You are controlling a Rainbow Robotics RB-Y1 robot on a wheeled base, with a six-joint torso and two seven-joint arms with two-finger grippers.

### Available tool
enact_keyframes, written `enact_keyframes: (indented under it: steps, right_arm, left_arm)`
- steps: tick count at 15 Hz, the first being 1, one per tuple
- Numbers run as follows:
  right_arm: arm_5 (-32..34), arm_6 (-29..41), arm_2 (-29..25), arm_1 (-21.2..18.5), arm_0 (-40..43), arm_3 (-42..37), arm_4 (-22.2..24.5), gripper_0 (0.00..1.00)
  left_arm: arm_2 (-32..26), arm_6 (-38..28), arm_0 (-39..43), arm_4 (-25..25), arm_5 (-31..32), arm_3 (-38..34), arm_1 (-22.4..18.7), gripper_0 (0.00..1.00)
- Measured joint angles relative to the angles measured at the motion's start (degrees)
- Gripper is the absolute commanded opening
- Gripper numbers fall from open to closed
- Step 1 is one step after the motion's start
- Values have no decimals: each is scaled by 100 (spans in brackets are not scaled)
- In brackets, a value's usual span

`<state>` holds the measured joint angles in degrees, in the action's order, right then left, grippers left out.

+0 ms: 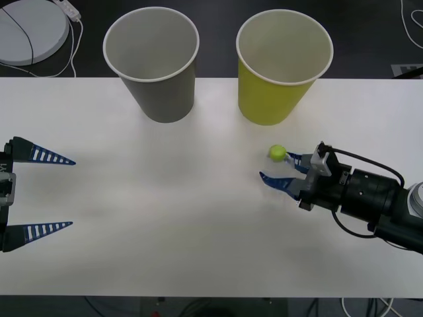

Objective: Put the can into the green bin and the plastic bottle into the gray bin

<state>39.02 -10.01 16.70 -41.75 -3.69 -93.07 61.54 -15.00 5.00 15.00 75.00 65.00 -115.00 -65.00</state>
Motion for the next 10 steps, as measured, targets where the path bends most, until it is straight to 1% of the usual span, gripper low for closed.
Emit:
enact_keyframes:
  steps: [4,6,10]
  right_arm:
    - [0,41,0,-24,8,0,-34,0]
    - [1,49,0,-107,16,0,-170,0]
    - [24,42,-2,-404,38,-71,-577,0]
  left_arm:
    - [0,0,0,0,0,0,0,100]
    - [0,0,0,0,0,0,0,100]
    - [0,0,0,0,0,0,0,100]
